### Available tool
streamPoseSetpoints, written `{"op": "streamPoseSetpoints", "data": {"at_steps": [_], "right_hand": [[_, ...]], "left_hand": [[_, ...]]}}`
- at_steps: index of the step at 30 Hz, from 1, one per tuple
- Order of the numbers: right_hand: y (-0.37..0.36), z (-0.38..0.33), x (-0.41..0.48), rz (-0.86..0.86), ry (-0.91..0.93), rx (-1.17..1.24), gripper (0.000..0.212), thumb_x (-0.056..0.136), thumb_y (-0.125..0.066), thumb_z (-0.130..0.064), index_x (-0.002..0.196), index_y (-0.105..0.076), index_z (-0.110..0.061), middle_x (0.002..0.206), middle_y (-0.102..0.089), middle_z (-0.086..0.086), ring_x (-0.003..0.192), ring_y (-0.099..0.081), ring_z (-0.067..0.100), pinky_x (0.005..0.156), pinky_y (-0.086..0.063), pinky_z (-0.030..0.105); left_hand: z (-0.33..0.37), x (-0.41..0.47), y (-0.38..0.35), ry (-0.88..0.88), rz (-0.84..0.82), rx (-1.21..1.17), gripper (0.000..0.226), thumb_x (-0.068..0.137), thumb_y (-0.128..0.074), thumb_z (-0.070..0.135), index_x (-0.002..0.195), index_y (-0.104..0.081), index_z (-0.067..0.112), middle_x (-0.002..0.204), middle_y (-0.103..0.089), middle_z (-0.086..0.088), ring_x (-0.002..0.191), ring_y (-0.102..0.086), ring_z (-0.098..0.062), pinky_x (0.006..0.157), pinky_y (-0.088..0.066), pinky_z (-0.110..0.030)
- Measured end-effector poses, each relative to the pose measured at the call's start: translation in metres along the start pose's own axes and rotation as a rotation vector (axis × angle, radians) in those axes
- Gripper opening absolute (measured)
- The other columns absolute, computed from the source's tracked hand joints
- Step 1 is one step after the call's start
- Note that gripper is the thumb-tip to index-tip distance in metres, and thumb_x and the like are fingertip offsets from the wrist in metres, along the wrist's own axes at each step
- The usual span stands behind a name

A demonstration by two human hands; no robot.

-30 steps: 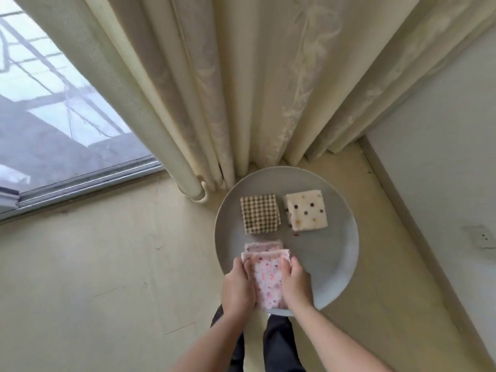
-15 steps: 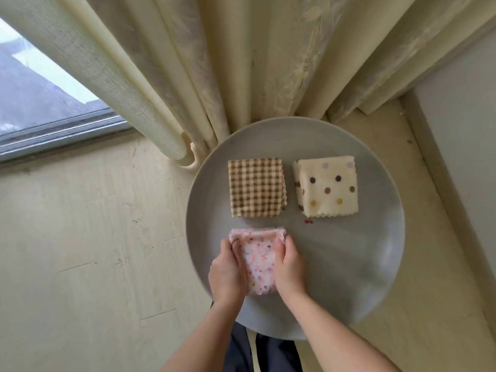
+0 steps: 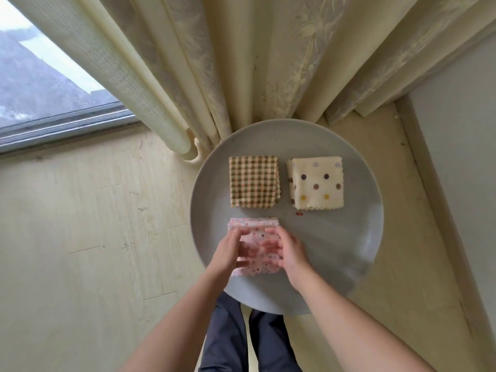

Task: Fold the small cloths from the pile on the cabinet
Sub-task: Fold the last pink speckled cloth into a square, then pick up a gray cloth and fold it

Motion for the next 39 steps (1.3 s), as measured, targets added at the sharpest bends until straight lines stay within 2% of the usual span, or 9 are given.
{"op": "streamPoseSetpoints", "data": {"at_steps": [2,4,7,10,13,18,22,28,39], "right_hand": [[-0.007,-0.001,0.007,-0.1,-0.117,0.052,0.033,0.102,-0.035,-0.048,0.098,-0.063,-0.031,0.105,-0.066,0.0,0.102,-0.061,0.019,0.089,-0.051,0.042],[-0.009,-0.004,0.008,-0.115,-0.144,0.048,0.039,0.101,-0.03,-0.055,0.112,-0.058,-0.029,0.114,-0.06,-0.002,0.11,-0.055,0.019,0.1,-0.044,0.046],[-0.008,-0.013,-0.021,-0.055,-0.106,0.008,0.047,0.101,-0.034,-0.055,0.138,-0.044,-0.028,0.113,-0.057,-0.002,0.106,-0.054,0.017,0.088,-0.045,0.043],[-0.01,-0.027,-0.071,-0.048,-0.085,0.02,0.045,0.1,-0.037,-0.056,0.139,-0.042,-0.033,0.112,-0.059,-0.001,0.108,-0.054,0.021,0.092,-0.047,0.051],[-0.026,-0.039,-0.129,-0.064,-0.013,0.041,0.042,0.101,-0.041,-0.05,0.138,-0.044,-0.03,0.123,-0.06,0.004,0.114,-0.057,0.023,0.1,-0.044,0.06],[-0.086,-0.045,-0.232,-0.193,0.166,0.129,0.034,0.103,-0.041,-0.04,0.132,-0.053,-0.027,0.125,-0.063,0.012,0.117,-0.059,0.028,0.096,-0.047,0.06],[-0.165,-0.022,-0.321,-0.302,0.293,0.149,0.035,0.104,-0.037,-0.038,0.13,-0.054,-0.023,0.117,-0.065,0.01,0.111,-0.061,0.026,0.091,-0.053,0.052],[-0.316,0.031,-0.415,-0.429,0.36,0.16,0.03,0.103,-0.038,-0.034,0.114,-0.06,-0.016,0.095,-0.069,0.005,0.082,-0.066,0.019,0.066,-0.057,0.036],[-0.604,0.056,-0.451,-0.598,0.468,-0.035,0.029,0.104,-0.034,-0.026,0.108,-0.06,-0.013,0.093,-0.068,0.006,0.073,-0.064,0.018,0.064,-0.055,0.034]], "left_hand": [[-0.003,0.006,-0.002,0.105,-0.038,-0.061,0.04,0.097,-0.04,0.056,0.112,-0.062,0.026,0.107,-0.068,-0.004,0.099,-0.064,-0.02,0.087,-0.053,-0.042],[-0.001,0.004,-0.002,0.129,-0.076,-0.057,0.052,0.095,-0.034,0.067,0.118,-0.058,0.028,0.116,-0.063,-0.001,0.107,-0.059,-0.019,0.092,-0.051,-0.046],[0.014,-0.034,0.003,0.052,-0.109,-0.001,0.054,0.095,-0.027,0.068,0.128,-0.05,0.032,0.122,-0.061,-0.002,0.11,-0.06,-0.02,0.091,-0.053,-0.047],[0.03,-0.092,0.023,-0.013,-0.1,0.003,0.045,0.096,-0.031,0.065,0.131,-0.042,0.038,0.122,-0.061,-0.004,0.106,-0.063,-0.02,0.089,-0.054,-0.047],[0.042,-0.157,0.055,-0.05,-0.09,-0.088,0.041,0.099,-0.035,0.055,0.132,-0.044,0.034,0.116,-0.065,-0.008,0.098,-0.066,-0.023,0.091,-0.054,-0.05],[0.043,-0.271,0.134,-0.173,-0.17,-0.206,0.041,0.102,-0.033,0.05,0.134,-0.047,0.03,0.112,-0.067,-0.01,0.093,-0.066,-0.022,0.09,-0.054,-0.051],[0.024,-0.363,0.231,-0.332,-0.187,-0.256,0.04,0.102,-0.032,0.048,0.13,-0.051,0.027,0.116,-0.066,-0.013,0.095,-0.065,-0.025,0.093,-0.053,-0.053],[-0.031,-0.455,0.39,-0.469,-0.085,-0.441,0.039,0.103,-0.032,0.042,0.117,-0.058,0.017,0.098,-0.071,-0.007,0.081,-0.068,-0.021,0.078,-0.055,-0.043],[-0.048,-0.482,0.652,-0.619,0.037,-0.612,0.044,0.104,-0.029,0.044,0.11,-0.061,0.013,0.089,-0.07,-0.008,0.077,-0.065,-0.022,0.075,-0.052,-0.039]]}}
Point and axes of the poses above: each hand's wrist, its own x-axis towards the middle knuckle, its own y-axis out of the back of the hand, z = x × y, the point moved 1 cm from there along x, towards the middle knuckle
